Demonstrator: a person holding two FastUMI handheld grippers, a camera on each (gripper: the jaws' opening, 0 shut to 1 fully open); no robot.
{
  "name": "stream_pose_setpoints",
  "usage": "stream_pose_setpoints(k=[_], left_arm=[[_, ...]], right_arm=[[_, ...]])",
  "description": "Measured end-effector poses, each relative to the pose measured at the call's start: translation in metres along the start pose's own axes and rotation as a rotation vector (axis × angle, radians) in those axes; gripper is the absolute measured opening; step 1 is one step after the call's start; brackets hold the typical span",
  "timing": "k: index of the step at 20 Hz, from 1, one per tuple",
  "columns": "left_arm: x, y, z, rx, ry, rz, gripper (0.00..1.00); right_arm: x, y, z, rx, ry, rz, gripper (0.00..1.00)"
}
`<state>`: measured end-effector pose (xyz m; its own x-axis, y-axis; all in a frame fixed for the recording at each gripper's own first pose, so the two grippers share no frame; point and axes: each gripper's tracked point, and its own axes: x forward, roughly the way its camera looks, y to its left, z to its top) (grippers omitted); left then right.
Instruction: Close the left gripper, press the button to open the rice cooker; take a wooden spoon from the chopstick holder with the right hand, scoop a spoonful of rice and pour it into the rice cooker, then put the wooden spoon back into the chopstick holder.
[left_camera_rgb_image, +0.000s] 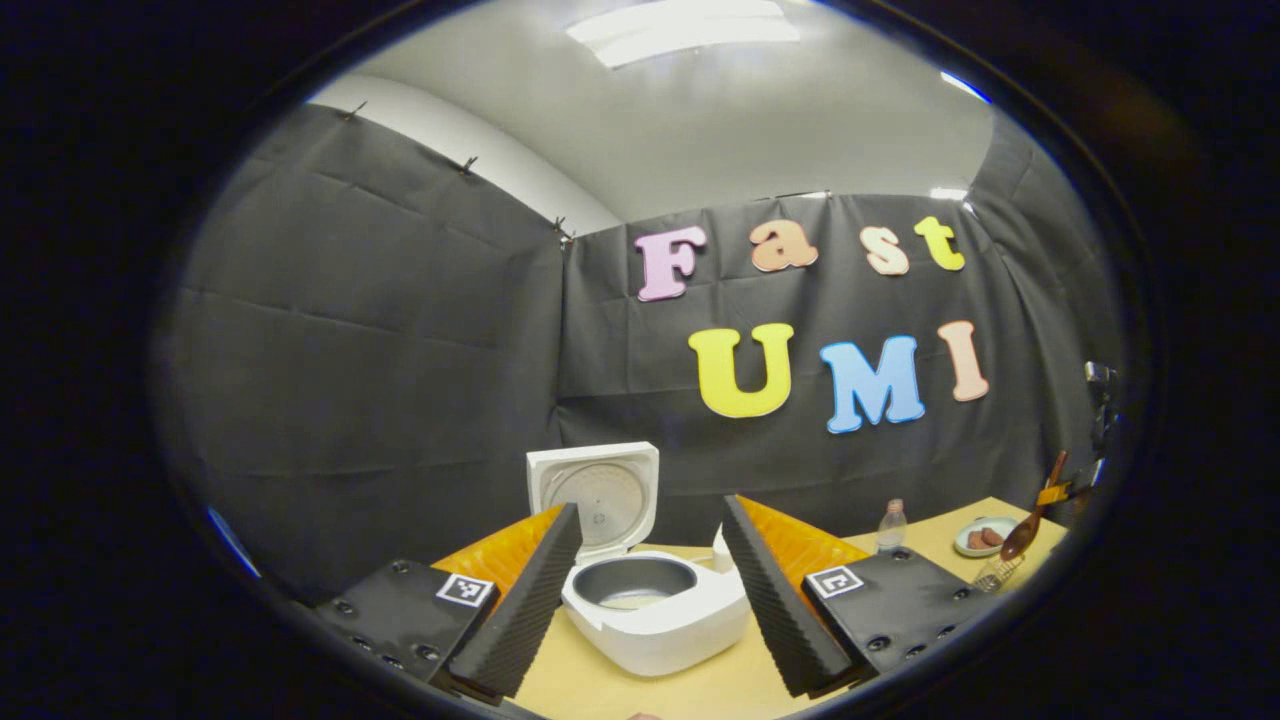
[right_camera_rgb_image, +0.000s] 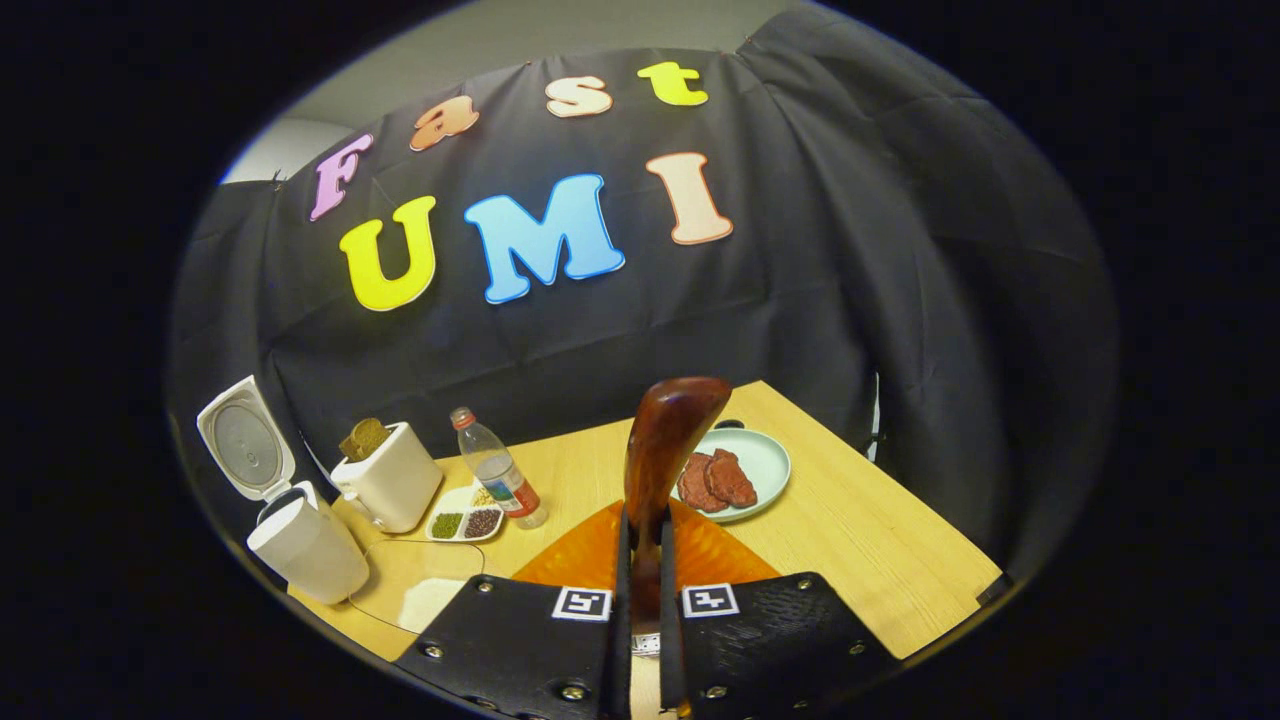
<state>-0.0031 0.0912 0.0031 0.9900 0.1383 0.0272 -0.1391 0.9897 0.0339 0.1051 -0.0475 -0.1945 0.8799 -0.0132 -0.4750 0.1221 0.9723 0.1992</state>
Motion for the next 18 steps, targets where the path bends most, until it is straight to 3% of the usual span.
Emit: stream_pose_setpoints(k=[9,14,18], left_arm=[[0.010,0.062,-0.010,0.006,-0.006,0.005,0.98],[0.012,0.095,-0.017,0.018,-0.006,0.028,0.98],[0.012,0.126,-0.031,0.022,0.015,0.062,0.97]], right_arm=[[-0.004,0.092,0.006,0.052,-0.056,0.071,0.11],[0.010,0.144,-0.012,0.047,-0.050,0.121,0.12],[0.027,0.177,-0.049,0.002,-0.006,0.139,0.12]])
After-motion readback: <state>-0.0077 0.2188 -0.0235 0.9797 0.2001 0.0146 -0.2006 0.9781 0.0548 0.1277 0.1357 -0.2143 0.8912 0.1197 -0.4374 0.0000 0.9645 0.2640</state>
